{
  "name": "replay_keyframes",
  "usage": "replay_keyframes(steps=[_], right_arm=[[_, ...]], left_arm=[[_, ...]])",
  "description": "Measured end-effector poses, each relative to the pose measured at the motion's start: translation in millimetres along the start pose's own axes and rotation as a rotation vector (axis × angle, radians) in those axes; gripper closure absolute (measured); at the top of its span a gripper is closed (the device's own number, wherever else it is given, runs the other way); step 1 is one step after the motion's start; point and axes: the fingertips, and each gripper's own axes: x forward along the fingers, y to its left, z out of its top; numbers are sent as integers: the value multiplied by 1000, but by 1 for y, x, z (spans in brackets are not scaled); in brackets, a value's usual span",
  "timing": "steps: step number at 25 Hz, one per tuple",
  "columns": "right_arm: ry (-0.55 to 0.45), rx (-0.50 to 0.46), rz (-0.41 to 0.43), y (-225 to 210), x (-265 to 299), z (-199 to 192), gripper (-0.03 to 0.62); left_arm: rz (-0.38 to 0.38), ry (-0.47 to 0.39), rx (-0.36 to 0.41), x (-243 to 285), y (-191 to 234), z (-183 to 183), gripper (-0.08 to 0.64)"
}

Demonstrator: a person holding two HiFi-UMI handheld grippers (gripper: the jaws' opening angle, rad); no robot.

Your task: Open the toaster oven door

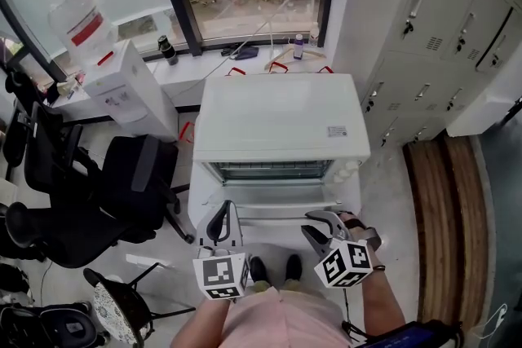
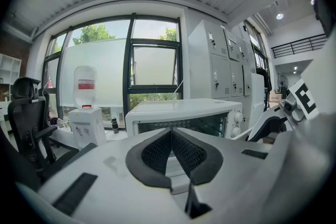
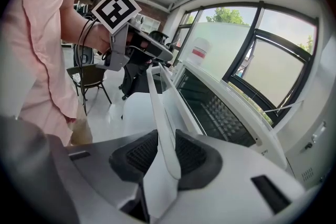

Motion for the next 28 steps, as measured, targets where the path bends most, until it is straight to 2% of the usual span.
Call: replay_keyframes(steps=[18,28], right_arm=[[-6,-8,-17,25,2,-11,486],[0,7,9,39,3,-16,485]], left_arm=[[-2,96,-4,4,-3,-43,546],[-42,132,5,9,-6,-57,546]])
